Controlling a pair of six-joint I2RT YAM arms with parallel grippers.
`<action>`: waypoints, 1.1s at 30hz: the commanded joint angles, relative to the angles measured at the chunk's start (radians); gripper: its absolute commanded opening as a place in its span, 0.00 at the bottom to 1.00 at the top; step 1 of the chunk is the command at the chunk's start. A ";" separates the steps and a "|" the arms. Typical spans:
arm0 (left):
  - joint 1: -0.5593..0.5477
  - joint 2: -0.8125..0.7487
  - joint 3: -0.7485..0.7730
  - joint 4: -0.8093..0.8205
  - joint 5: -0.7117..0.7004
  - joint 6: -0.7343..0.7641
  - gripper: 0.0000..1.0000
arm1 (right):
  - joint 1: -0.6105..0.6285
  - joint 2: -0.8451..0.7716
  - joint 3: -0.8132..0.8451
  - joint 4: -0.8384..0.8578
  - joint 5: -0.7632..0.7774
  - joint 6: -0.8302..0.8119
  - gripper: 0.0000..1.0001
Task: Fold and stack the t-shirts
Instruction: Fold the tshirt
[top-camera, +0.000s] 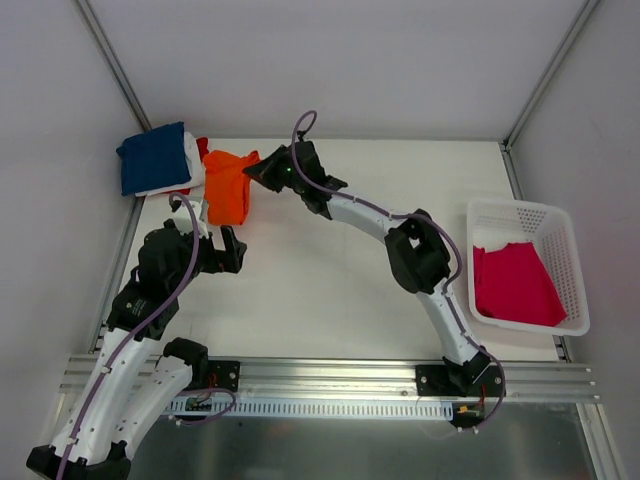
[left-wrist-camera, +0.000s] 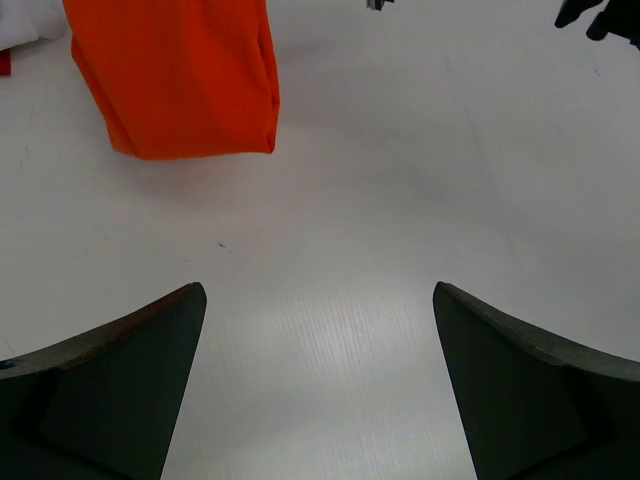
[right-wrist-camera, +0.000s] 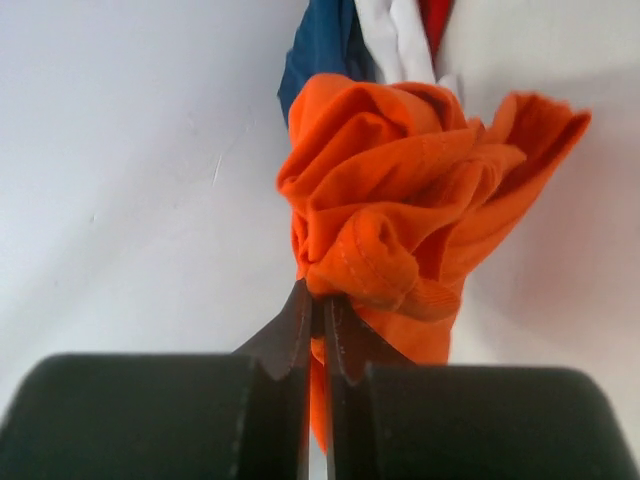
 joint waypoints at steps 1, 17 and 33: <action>0.013 -0.004 0.030 0.010 -0.040 0.000 0.99 | -0.021 -0.212 -0.152 0.106 -0.002 0.023 0.00; 0.010 0.036 0.045 -0.001 0.001 -0.009 0.99 | -0.250 -0.704 -1.199 0.089 0.110 -0.077 0.00; 0.010 0.051 0.039 -0.005 -0.016 -0.004 0.99 | -0.137 -0.510 -0.978 -0.090 0.134 -0.043 0.00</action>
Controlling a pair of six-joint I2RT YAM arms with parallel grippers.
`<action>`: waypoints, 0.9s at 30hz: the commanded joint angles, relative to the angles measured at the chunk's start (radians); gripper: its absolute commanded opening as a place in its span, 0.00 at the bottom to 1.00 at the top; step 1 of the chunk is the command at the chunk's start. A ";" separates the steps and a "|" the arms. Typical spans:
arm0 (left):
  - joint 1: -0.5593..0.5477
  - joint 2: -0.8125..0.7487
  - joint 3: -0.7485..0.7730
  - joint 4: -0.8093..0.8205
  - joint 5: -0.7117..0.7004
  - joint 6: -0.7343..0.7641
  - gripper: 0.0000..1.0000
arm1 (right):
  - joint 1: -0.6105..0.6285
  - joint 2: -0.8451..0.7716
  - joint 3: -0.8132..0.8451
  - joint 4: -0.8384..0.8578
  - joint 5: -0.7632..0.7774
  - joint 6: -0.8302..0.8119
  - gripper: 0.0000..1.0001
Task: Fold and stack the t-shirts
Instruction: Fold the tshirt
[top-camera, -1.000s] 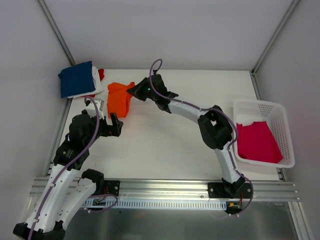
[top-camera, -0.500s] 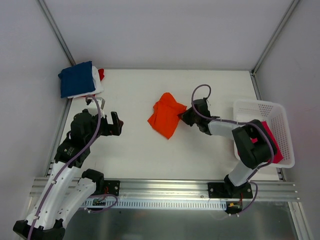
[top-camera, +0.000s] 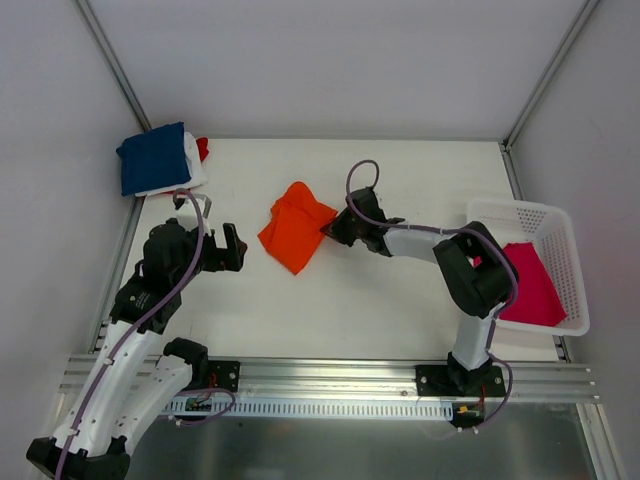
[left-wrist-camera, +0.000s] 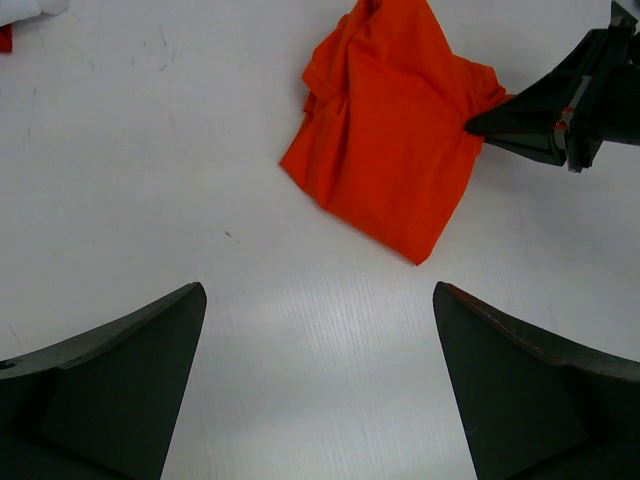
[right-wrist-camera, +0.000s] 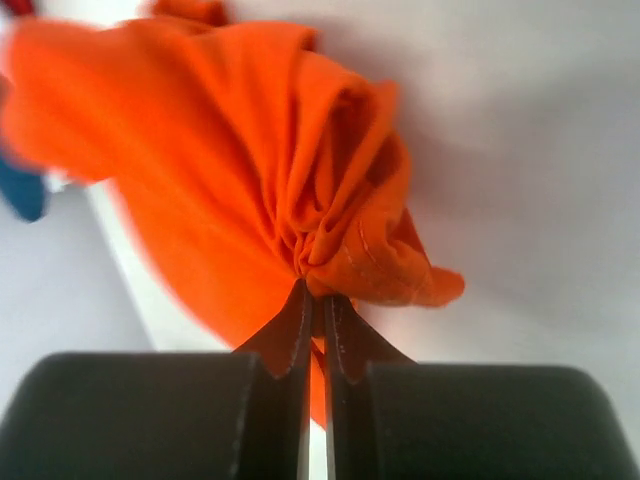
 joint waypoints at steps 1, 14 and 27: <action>0.010 0.015 0.035 0.005 0.007 -0.001 0.99 | -0.019 -0.027 -0.090 -0.070 0.039 0.014 0.00; 0.010 0.352 0.300 -0.006 0.131 0.048 0.99 | -0.029 -0.216 -0.136 -0.245 0.068 -0.215 0.99; 0.189 1.288 0.921 0.011 0.895 0.197 0.99 | -0.016 -0.757 -0.306 -0.438 0.194 -0.249 1.00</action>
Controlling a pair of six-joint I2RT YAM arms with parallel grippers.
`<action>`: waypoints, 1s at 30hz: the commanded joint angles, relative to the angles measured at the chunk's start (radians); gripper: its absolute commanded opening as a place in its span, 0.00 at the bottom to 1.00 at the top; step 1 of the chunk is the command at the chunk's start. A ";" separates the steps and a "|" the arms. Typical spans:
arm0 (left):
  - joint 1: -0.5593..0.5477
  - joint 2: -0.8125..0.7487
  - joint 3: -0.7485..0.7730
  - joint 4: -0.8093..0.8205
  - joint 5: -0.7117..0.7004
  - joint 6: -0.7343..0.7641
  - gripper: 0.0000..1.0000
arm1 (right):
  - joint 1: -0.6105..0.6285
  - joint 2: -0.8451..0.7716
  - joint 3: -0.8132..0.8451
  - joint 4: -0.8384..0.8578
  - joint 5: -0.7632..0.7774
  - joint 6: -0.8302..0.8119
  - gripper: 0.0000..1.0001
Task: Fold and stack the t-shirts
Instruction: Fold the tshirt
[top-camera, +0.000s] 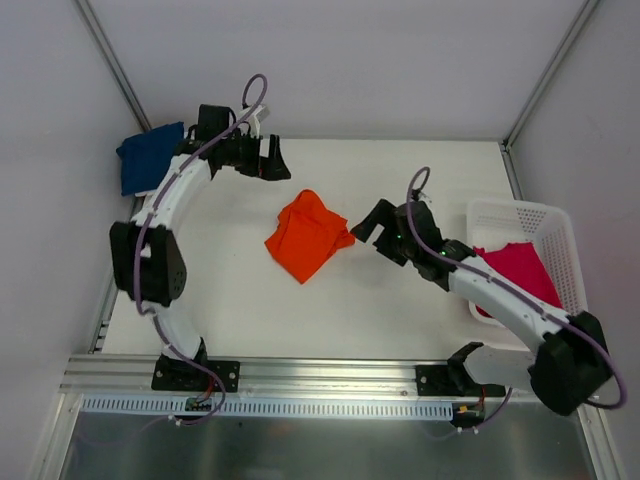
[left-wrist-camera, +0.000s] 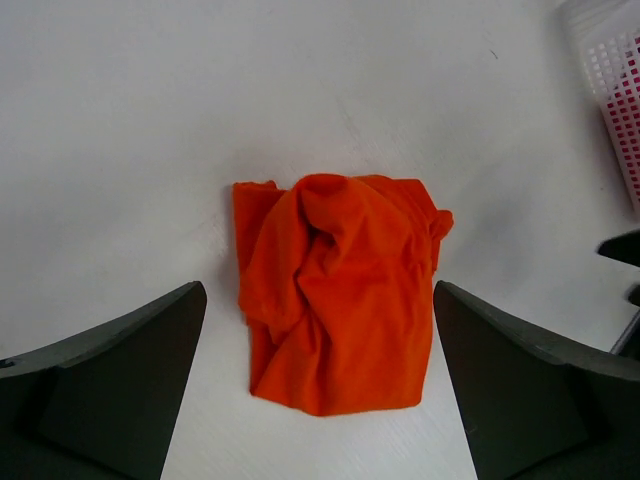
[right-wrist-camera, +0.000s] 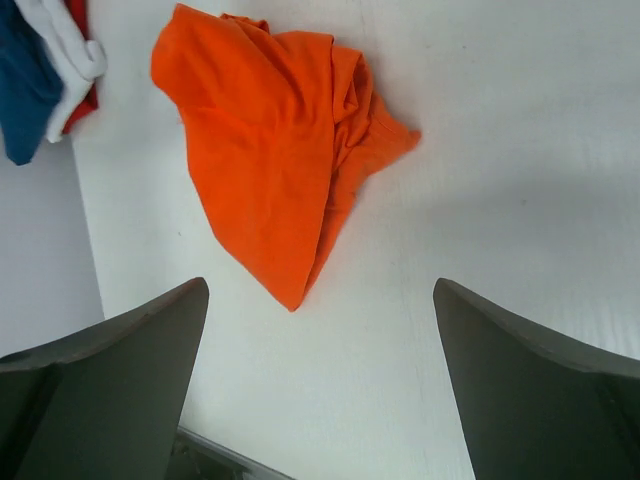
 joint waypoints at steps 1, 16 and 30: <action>0.093 0.236 0.114 0.005 0.371 0.007 0.99 | 0.005 -0.194 -0.102 -0.119 0.081 -0.005 0.99; 0.195 0.611 0.324 0.008 0.792 -0.016 0.99 | 0.005 -0.726 -0.193 -0.463 0.319 -0.016 0.99; 0.147 0.640 0.272 0.028 0.917 0.029 0.99 | 0.003 -0.741 -0.242 -0.468 0.311 0.002 1.00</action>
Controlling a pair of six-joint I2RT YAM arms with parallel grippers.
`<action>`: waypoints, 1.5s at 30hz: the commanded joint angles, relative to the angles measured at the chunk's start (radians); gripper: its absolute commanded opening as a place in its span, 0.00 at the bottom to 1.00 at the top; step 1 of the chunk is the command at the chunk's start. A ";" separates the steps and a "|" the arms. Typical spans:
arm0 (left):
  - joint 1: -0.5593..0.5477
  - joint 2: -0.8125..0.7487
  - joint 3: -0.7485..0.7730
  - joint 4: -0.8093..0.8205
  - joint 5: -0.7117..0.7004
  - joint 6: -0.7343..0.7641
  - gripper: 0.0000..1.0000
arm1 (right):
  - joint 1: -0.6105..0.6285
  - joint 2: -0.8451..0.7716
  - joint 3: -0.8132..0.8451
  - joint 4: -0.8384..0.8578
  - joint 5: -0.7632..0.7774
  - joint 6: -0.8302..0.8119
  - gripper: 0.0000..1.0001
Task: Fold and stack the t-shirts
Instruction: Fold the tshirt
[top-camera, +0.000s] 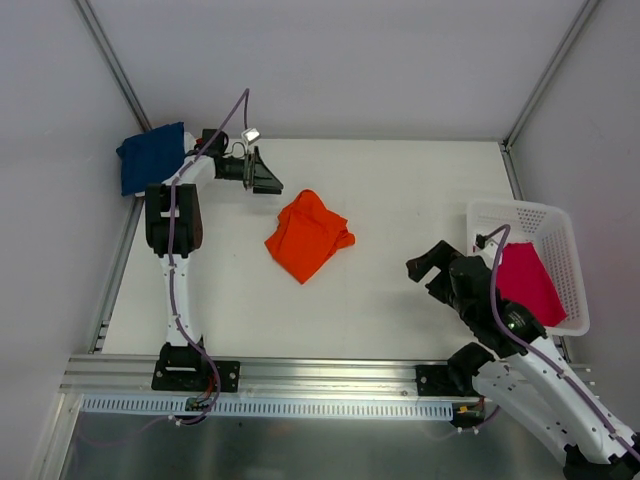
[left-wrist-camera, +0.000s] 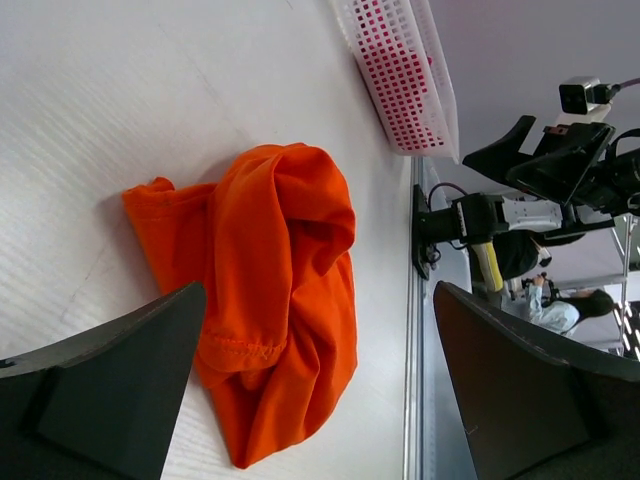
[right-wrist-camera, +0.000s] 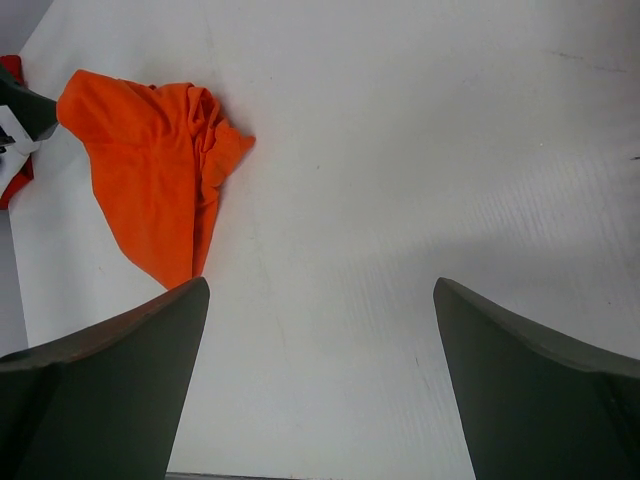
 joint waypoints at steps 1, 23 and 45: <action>-0.036 -0.014 -0.018 0.016 0.015 0.053 0.99 | 0.004 -0.029 -0.013 -0.013 0.018 0.008 0.99; -0.114 0.039 0.072 -0.218 -0.403 0.058 0.99 | 0.002 -0.336 0.004 -0.203 0.039 0.056 1.00; -0.076 -0.200 -0.017 -0.150 -0.050 0.129 0.99 | 0.002 -0.425 -0.028 -0.276 0.049 0.071 0.99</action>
